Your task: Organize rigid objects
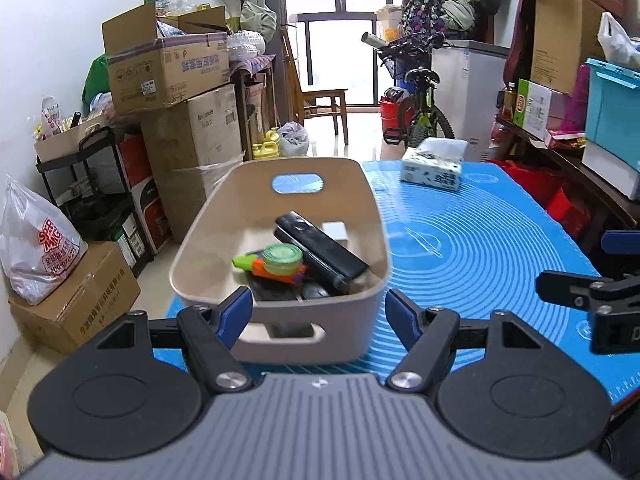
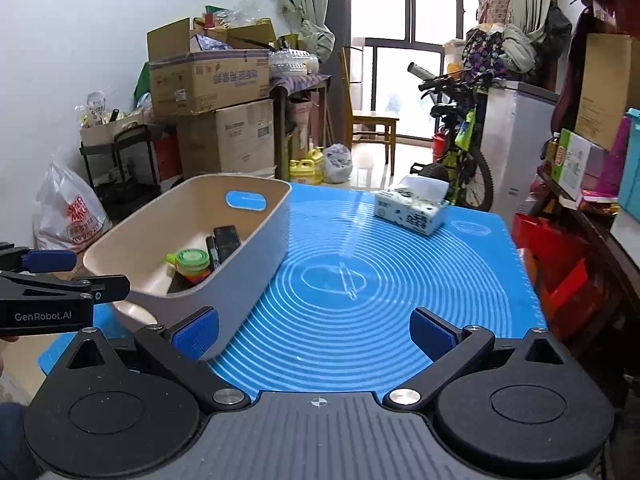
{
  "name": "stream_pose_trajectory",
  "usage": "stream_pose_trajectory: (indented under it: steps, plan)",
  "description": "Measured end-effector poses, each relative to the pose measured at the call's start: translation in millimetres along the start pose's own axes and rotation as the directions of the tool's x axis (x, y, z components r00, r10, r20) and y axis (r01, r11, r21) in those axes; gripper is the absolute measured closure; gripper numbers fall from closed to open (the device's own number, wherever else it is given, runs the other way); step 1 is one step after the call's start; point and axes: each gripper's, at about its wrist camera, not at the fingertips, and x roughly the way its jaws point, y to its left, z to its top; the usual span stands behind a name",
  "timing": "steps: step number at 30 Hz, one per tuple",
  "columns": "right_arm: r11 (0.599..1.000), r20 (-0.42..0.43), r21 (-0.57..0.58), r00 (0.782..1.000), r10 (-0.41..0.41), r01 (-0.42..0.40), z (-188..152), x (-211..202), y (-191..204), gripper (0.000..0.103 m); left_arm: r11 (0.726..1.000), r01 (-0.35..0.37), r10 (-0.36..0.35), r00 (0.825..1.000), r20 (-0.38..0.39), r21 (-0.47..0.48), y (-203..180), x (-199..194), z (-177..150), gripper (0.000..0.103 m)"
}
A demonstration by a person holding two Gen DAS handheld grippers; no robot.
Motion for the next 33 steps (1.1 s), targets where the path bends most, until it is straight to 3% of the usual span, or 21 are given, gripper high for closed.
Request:
stream_pose_trajectory:
  steps: [22,33]
  plan:
    - [0.997,-0.001,0.019,0.997,-0.073,0.073,-72.4,-59.8,-12.8,0.002,0.999,0.028,-0.027,0.999,-0.039,0.021,-41.5,-36.9,-55.4,0.029]
    - [0.995,-0.020,0.033,0.996,-0.089,0.089,-84.5,-69.0,-16.1,0.003,0.998,0.046,-0.044,0.998,-0.051,0.044,-48.4,-42.3,-64.3,0.029]
